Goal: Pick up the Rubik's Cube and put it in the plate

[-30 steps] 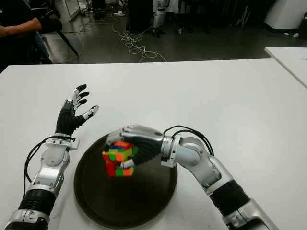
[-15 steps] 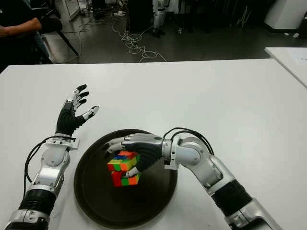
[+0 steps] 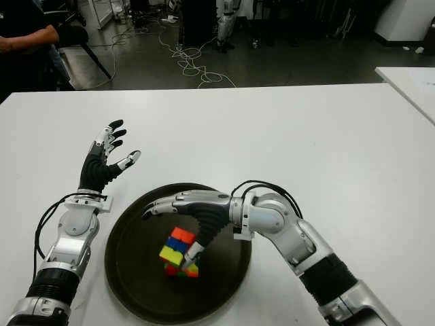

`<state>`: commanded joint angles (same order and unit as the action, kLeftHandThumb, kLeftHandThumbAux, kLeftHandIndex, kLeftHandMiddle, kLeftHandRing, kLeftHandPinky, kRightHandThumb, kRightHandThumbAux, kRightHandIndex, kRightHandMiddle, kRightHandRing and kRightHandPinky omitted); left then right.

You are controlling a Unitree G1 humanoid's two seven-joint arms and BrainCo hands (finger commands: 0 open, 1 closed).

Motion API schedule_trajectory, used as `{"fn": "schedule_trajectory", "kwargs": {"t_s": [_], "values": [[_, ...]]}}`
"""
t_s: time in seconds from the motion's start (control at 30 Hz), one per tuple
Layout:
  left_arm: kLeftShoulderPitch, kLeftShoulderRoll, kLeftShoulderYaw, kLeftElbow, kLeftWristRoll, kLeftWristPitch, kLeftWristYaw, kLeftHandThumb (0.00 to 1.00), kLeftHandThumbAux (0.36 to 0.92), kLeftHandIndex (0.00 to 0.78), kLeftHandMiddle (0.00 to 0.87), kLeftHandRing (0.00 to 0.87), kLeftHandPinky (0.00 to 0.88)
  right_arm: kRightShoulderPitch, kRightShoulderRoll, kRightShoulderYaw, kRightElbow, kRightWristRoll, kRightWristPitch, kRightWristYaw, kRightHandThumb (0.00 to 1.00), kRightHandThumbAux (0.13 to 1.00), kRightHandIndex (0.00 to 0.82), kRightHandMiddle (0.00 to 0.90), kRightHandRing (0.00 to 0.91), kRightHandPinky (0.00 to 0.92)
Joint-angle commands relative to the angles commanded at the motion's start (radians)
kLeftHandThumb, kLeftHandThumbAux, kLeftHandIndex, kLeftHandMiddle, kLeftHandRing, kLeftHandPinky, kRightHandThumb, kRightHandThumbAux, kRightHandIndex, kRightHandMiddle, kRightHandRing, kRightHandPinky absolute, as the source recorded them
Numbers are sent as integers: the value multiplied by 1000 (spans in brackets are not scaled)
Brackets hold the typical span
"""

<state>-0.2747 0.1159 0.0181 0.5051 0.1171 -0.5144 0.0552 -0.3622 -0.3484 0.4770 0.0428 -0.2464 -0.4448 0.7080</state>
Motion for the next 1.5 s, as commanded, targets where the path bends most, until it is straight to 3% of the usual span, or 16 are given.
{"fn": "schedule_trajectory", "kwargs": {"t_s": [0.47, 0.6, 0.77, 0.83, 0.93, 1.0, 1.1, 1.2, 1.27, 1.3, 1.4, 1.5], "values": [[-1, 1, 4, 5, -6, 1, -7, 182, 714, 72, 101, 95, 109, -4, -1, -6, 4, -11, -7, -6, 0, 599, 0, 0, 0, 0], [-2, 1, 4, 8, -13, 1, -13, 186, 712, 73, 103, 95, 112, -23, -20, -31, -10, 16, 0, 16, 0, 595, 0, 0, 0, 0], [-2, -1, 4, 7, -27, 4, -25, 193, 710, 75, 107, 101, 124, -89, -66, -103, 12, 127, 11, 83, 0, 619, 0, 0, 0, 0], [-4, 0, 5, 9, -28, 2, -25, 193, 708, 76, 107, 103, 127, -145, -96, -158, 74, 238, 13, 156, 0, 634, 0, 0, 0, 0], [-6, 0, 5, 12, -27, 2, -24, 189, 705, 81, 109, 109, 130, -203, -155, -273, 134, 460, 100, 299, 0, 645, 0, 0, 0, 0], [-6, -1, 6, 13, -25, 5, -20, 187, 699, 86, 111, 112, 134, -219, -128, -336, 165, 574, 190, 313, 0, 632, 0, 14, 12, 30], [-6, 0, 6, 14, -23, 6, -18, 187, 690, 91, 112, 115, 143, -229, -48, -395, 186, 689, 287, 264, 0, 630, 1, 64, 71, 123], [-7, 1, 6, 17, -19, 6, -13, 179, 683, 93, 108, 116, 148, -209, 34, -451, 174, 767, 389, 131, 0, 678, 37, 183, 237, 352], [-6, 0, 6, 19, -16, 3, -10, 169, 681, 92, 105, 115, 146, -205, 105, -501, 235, 790, 426, 12, 7, 700, 61, 237, 309, 428], [-6, 1, 6, 21, -15, 1, -8, 164, 680, 91, 104, 114, 145, -226, 139, -556, 357, 783, 395, -82, 12, 709, 74, 263, 342, 459], [-6, 3, 8, 24, -16, 0, -8, 162, 682, 93, 108, 116, 140, -239, 189, -643, 512, 756, 347, -265, 42, 725, 125, 328, 413, 501], [-5, 6, 9, 24, -17, -1, -10, 165, 679, 94, 111, 119, 144, -159, 241, -630, 375, 699, 388, -418, 47, 736, 149, 352, 435, 504]]}}
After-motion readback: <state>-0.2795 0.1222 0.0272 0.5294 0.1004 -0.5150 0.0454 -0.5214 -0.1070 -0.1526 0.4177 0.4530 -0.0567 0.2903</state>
